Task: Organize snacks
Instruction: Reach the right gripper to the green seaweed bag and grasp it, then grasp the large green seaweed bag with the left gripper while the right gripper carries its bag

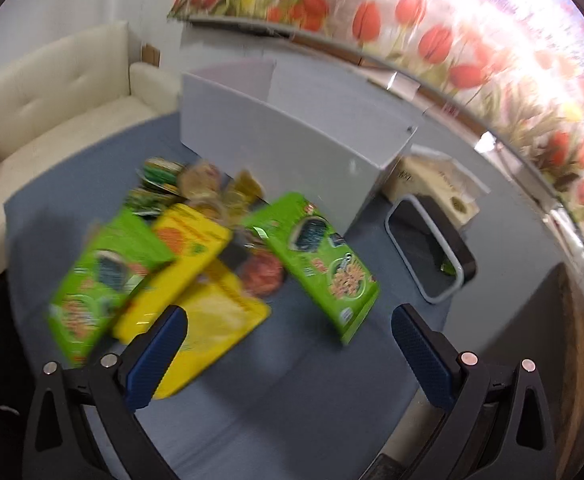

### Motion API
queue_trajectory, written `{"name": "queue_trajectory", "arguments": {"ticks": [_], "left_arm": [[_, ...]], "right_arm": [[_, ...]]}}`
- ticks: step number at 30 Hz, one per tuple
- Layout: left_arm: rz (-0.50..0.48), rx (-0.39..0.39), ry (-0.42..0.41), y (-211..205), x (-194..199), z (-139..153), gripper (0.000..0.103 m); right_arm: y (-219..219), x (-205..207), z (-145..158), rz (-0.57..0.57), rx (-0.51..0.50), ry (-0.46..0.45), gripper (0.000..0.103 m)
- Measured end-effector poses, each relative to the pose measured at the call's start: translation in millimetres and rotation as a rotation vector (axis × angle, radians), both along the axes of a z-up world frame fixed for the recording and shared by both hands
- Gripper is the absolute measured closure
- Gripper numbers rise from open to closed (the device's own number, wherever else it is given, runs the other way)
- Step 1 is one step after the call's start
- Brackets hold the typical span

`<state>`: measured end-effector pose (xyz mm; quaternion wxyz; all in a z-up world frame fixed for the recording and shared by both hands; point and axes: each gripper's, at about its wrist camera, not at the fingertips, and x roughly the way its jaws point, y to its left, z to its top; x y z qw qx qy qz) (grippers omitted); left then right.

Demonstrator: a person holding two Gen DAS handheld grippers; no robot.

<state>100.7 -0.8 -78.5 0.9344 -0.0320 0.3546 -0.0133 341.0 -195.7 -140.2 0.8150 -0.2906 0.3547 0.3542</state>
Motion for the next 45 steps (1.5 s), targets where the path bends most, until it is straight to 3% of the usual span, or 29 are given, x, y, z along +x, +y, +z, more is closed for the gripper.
{"name": "queue_trajectory", "arguments": {"ticks": [8, 14, 16, 17, 18, 24, 29, 34, 40, 45], "left_arm": [[-0.012, 0.005, 0.075, -6.3, 40.1, -32.8, 0.000], [-0.042, 0.001, 0.109, -13.3, 55.6, -50.6, 0.000], [-0.045, 0.004, 0.121, -14.5, 59.7, -55.2, 0.000], [-0.045, 0.004, 0.126, -15.1, 61.8, -57.4, 0.000], [-0.046, 0.002, 0.131, -15.4, 62.5, -58.8, 0.000], [-0.055, 0.001, 0.138, -19.7, 65.8, -62.0, 0.000], [-0.057, -0.006, 0.124, -24.4, 67.5, -62.0, 0.000], [-0.046, -0.007, 0.113, -36.6, 76.1, -65.1, 0.000], [-0.005, 0.001, 0.126, -57.3, 91.5, -76.5, 0.000], [-0.015, -0.045, 0.197, -71.5, 107.6, -103.8, 0.000]], "right_arm": [[16.8, 74.2, -35.8, 0.166, -0.129, 0.077, 0.000], [36.0, 94.0, -52.3, 0.306, -0.198, 0.149, 0.000], [41.8, 95.6, -55.9, 0.334, -0.228, 0.126, 0.000], [43.4, 97.5, -56.4, 0.338, -0.230, 0.126, 0.007], [42.8, 99.0, -56.6, 0.338, -0.219, 0.145, 0.026], [25.9, 96.0, -41.9, 0.309, -0.143, 0.165, 0.025], [4.8, 53.8, -19.3, 0.234, -0.134, 0.082, 0.025], [-22.9, 5.9, 0.7, 0.033, -0.114, 0.022, 0.025], [-70.2, -61.2, 20.8, -0.213, 0.052, 0.039, 0.025], [-93.5, -90.1, 21.8, -0.354, 0.226, 0.088, 0.025]]}}
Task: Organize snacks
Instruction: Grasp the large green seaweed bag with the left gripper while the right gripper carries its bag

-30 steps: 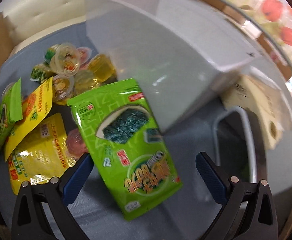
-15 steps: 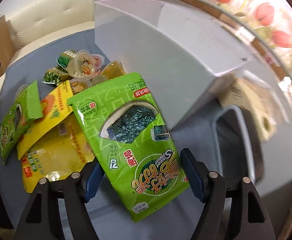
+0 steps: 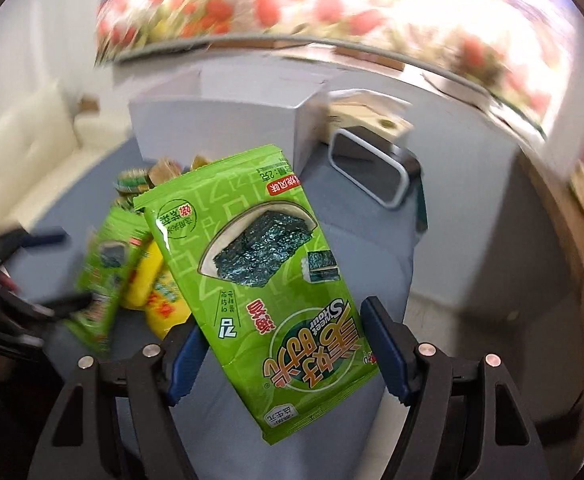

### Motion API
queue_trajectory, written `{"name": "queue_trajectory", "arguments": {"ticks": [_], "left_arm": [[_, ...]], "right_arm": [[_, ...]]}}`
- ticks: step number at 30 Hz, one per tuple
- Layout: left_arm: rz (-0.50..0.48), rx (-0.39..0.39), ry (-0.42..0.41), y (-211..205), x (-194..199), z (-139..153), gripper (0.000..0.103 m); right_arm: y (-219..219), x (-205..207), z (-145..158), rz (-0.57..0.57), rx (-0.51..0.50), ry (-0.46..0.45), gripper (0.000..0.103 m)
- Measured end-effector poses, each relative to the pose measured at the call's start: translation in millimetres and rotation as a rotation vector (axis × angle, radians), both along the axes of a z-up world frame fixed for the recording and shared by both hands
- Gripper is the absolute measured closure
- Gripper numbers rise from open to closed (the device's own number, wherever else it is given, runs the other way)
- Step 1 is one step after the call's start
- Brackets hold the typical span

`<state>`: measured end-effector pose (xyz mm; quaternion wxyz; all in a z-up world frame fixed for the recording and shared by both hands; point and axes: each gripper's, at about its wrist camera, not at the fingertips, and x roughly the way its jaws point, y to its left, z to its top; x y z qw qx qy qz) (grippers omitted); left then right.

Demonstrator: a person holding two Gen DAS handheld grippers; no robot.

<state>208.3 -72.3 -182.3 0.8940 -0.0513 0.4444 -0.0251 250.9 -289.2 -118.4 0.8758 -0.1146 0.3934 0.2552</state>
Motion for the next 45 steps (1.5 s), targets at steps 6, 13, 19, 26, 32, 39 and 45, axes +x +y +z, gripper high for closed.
{"name": "queue_trajectory", "arguments": {"ticks": [6, 13, 19, 26, 32, 39, 45], "left_arm": [[0.048, -0.005, 0.039, 1.4, 9.4, -22.1, 0.000], [0.058, 0.008, 0.032, 6.7, 5.4, -20.8, 0.034], [0.056, 0.017, -0.021, 15.1, -7.7, 4.8, 0.035], [0.061, 0.027, -0.135, 43.8, -5.8, 63.7, 0.035], [0.110, 0.043, -0.218, 94.1, 49.0, 116.1, 0.034], [0.156, 0.051, -0.231, 156.3, 142.5, 140.2, 0.034], [0.165, 0.024, -0.203, 179.3, 204.2, 139.1, 0.033]], "right_arm": [[-8.0, -37.4, 10.7, -0.044, 0.108, -0.016, 0.025], [-2.4, -51.9, 16.3, -0.045, 0.135, -0.039, 0.025], [7.3, -56.6, 23.3, -0.026, 0.137, -0.064, 0.025], [42.1, -21.4, 30.1, -0.038, 0.133, -0.051, 0.025], [97.2, 52.2, 59.2, -0.016, 0.133, -0.069, 0.025], [163.4, 152.0, 66.5, -0.101, 0.072, -0.093, 0.025], [202.0, 206.9, 56.8, -0.131, 0.039, -0.080, 0.025]]}}
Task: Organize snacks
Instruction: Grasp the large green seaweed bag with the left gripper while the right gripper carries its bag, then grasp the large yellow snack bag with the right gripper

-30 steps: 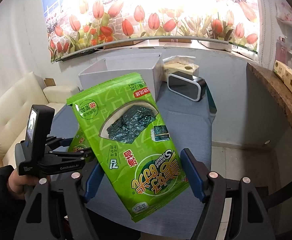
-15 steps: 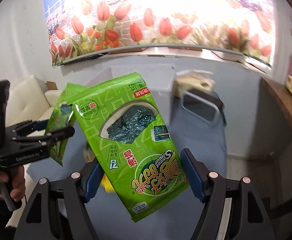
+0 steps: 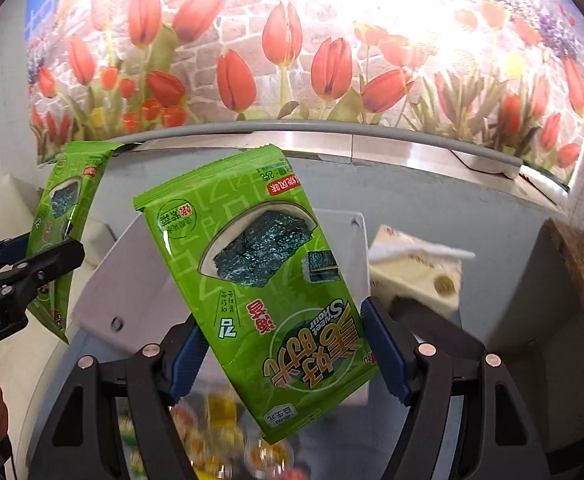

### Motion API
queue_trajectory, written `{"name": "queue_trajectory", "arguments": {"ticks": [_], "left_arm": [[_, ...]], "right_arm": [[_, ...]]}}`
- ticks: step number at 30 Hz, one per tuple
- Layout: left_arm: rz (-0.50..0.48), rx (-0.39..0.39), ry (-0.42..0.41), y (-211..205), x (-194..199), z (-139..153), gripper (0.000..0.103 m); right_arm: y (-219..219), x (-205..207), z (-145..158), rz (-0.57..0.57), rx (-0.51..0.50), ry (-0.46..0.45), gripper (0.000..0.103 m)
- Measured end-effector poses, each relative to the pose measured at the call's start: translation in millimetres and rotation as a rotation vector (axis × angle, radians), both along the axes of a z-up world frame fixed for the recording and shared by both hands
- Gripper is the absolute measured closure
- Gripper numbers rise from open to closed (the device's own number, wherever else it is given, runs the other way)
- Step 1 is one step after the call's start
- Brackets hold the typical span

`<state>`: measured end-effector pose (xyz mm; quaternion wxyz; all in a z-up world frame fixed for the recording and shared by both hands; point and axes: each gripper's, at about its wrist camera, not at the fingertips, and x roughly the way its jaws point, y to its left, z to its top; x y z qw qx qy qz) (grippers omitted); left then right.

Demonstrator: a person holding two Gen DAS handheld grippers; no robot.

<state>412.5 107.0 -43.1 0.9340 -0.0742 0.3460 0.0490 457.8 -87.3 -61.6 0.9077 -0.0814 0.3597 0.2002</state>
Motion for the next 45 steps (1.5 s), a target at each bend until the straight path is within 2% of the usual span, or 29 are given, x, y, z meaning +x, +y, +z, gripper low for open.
{"name": "queue_trajectory", "arguments": {"ticks": [4, 5, 7, 8, 12, 22, 27, 30, 32, 37, 41, 45], "left_arm": [[-0.010, 0.020, 0.051, -2.4, 25.1, -13.1, 0.029], [-0.014, 0.035, 0.056, -2.0, 30.2, -15.8, 0.020], [-0.020, 0.048, 0.059, -2.7, 32.7, -19.1, 0.000], [-0.026, 0.048, 0.055, -3.1, 32.0, -19.8, 0.000], [-0.021, 0.080, 0.052, -3.6, 27.9, -21.8, 0.000], [0.007, 0.100, 0.021, -4.8, 2.8, -14.1, 0.000], [-0.003, 0.111, -0.029, -14.5, -42.4, -12.4, 0.000], [0.000, 0.056, -0.018, -15.8, -77.1, -19.1, 0.000], [0.008, 0.008, -0.015, -17.2, -104.0, -25.8, 0.000], [-0.002, -0.015, 0.004, -32.4, -166.7, -44.8, 0.000], [-0.037, -0.036, 0.036, -44.0, -208.1, -57.3, 0.000], [-0.060, -0.065, 0.035, -47.3, -234.1, -60.7, 0.000]], "right_arm": [[9.9, 16.3, -12.1, 0.000, -0.027, 0.011, 0.022], [10.8, 17.7, -14.1, -0.004, -0.034, 0.009, 0.019], [11.2, 19.1, -19.7, -0.003, -0.036, 0.016, 0.006], [11.1, 19.9, -21.7, -0.003, -0.038, 0.020, 0.000], [6.7, 19.2, -25.4, -0.027, -0.051, 0.004, 0.000], [-9.9, -4.8, -16.7, -0.015, 0.059, 0.004, 0.000], [-30.7, -55.9, -17.7, -0.020, 0.085, -0.038, 0.000], [-43.0, -90.5, -32.2, -0.042, 0.099, 0.003, 0.000], [-46.5, -116.2, -44.6, -0.069, 0.073, -0.005, 0.000], [-46.6, -169.9, -83.2, -0.113, -0.006, 0.051, 0.000], [-41.1, -188.0, -102.2, -0.086, -0.007, 0.091, 0.000], [-28.8, -183.3, -114.3, -0.077, 0.004, 0.132, 0.000]]}}
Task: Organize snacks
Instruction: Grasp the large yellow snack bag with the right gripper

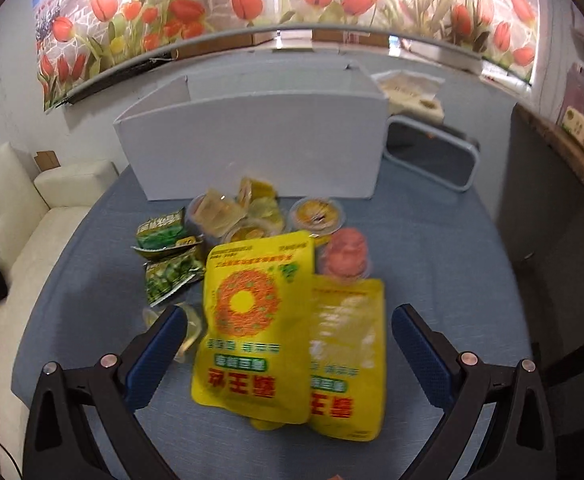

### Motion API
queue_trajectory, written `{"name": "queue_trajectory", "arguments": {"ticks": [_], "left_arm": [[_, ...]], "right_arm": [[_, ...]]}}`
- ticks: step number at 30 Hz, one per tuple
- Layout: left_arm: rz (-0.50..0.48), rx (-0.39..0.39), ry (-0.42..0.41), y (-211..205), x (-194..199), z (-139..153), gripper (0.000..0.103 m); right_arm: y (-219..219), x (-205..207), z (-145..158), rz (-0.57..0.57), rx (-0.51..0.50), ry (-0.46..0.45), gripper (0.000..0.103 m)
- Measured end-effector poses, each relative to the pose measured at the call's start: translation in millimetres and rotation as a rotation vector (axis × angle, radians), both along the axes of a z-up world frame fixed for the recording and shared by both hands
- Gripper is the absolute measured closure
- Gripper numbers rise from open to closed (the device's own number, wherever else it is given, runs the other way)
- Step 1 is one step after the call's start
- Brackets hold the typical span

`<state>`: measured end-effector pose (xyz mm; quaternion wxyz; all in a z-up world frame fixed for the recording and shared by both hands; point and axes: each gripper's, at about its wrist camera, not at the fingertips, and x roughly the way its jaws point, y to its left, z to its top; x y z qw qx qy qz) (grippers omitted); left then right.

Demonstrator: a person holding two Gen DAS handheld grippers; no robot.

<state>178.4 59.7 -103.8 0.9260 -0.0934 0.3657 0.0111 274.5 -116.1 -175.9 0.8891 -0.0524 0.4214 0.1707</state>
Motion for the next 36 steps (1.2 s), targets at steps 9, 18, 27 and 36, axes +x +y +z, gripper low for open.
{"name": "queue_trajectory", "arguments": {"ticks": [9, 18, 27, 36], "left_arm": [[-0.004, 0.006, 0.014, 8.1, -13.0, -8.9, 0.000], [-0.009, -0.015, 0.024, 14.6, -16.3, -16.9, 0.000], [-0.011, -0.052, 0.013, 21.3, -18.8, -18.0, 0.000], [-0.013, -0.052, 0.023, 20.5, -20.6, -23.1, 0.000]], "right_arm": [[31.4, 14.9, -20.6, -0.029, -0.066, 0.029, 0.000], [49.6, 30.1, -34.1, -0.083, -0.111, 0.064, 0.001], [27.6, 28.7, -38.0, -0.099, -0.077, 0.098, 0.003], [49.3, 35.9, -39.3, -0.062, -0.066, 0.103, 0.003]]}}
